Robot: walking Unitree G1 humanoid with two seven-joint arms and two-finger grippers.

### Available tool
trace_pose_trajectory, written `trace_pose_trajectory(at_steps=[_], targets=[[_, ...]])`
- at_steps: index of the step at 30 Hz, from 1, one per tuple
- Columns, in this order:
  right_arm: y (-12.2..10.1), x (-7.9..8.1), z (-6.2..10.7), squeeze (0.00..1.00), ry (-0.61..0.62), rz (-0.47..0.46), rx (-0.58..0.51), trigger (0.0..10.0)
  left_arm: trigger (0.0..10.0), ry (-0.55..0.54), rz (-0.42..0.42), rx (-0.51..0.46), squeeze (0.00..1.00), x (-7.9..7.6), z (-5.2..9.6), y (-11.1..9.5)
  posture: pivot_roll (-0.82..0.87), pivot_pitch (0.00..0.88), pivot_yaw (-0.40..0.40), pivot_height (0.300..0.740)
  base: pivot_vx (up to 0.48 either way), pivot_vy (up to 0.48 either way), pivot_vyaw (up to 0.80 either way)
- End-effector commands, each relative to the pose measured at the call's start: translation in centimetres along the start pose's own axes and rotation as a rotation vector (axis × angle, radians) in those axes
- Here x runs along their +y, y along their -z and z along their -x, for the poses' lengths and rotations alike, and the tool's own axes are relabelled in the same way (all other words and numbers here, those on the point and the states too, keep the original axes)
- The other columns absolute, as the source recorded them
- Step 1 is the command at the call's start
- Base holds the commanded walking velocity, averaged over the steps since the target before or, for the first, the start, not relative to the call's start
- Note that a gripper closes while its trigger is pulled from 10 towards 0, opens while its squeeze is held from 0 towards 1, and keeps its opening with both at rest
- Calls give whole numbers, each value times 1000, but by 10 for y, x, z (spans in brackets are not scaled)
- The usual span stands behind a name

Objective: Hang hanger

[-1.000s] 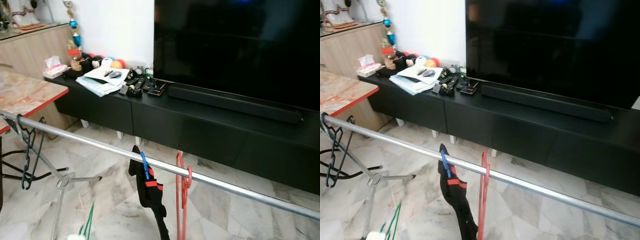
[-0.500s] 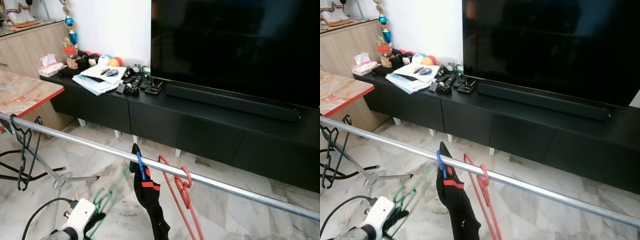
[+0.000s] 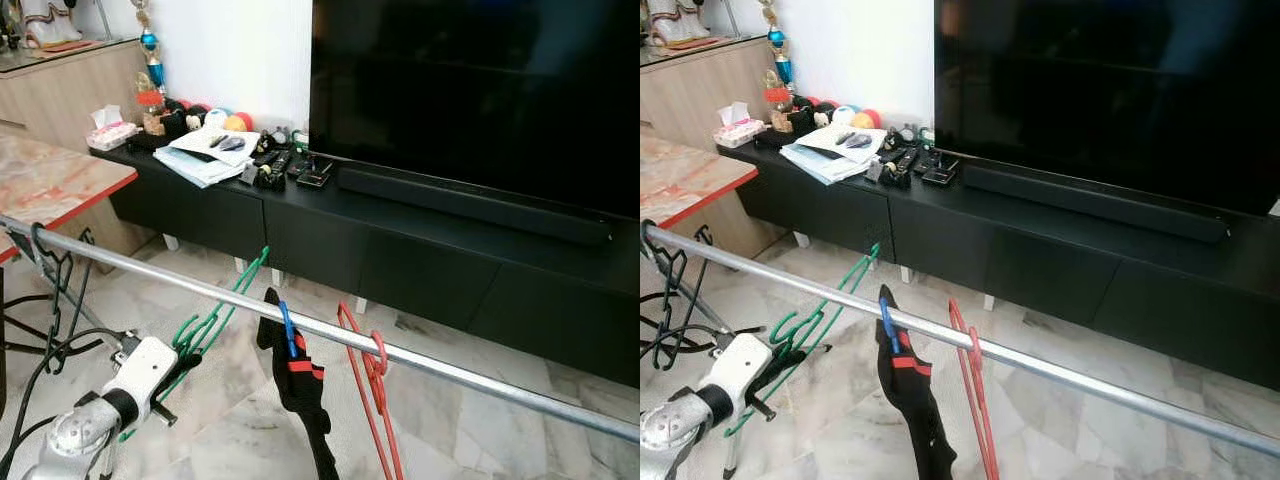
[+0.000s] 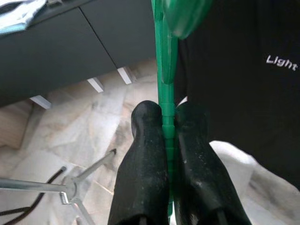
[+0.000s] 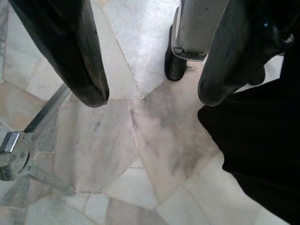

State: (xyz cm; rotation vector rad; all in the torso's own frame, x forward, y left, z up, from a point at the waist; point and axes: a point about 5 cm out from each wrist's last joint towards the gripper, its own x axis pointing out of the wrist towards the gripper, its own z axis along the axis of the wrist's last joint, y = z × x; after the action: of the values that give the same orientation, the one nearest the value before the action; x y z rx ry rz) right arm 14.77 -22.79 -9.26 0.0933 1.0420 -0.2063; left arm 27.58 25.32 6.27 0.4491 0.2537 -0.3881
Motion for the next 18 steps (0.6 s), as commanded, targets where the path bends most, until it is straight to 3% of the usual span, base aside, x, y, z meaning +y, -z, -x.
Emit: trace_pose_trajectory(at_steps=[1, 6, 18], targets=[[-1, 0, 0, 0, 2, -4, -1, 10000, 10000, 3, 17, -11, 0, -1, -8, -9, 164, 0, -16, 740, 0, 0, 0], [-2, 0, 0, 0, 5, -7, -4, 10000, 10000, -10, 101, -58, 0, -2, -22, -26, 156, 0, -12, 740, 0, 0, 0], [-2, 1, 0, 0, 4, -16, -4, 10000, 10000, -33, 101, -37, 0, 4, -40, -45, 149, 0, 3, 740, 0, 0, 0]])
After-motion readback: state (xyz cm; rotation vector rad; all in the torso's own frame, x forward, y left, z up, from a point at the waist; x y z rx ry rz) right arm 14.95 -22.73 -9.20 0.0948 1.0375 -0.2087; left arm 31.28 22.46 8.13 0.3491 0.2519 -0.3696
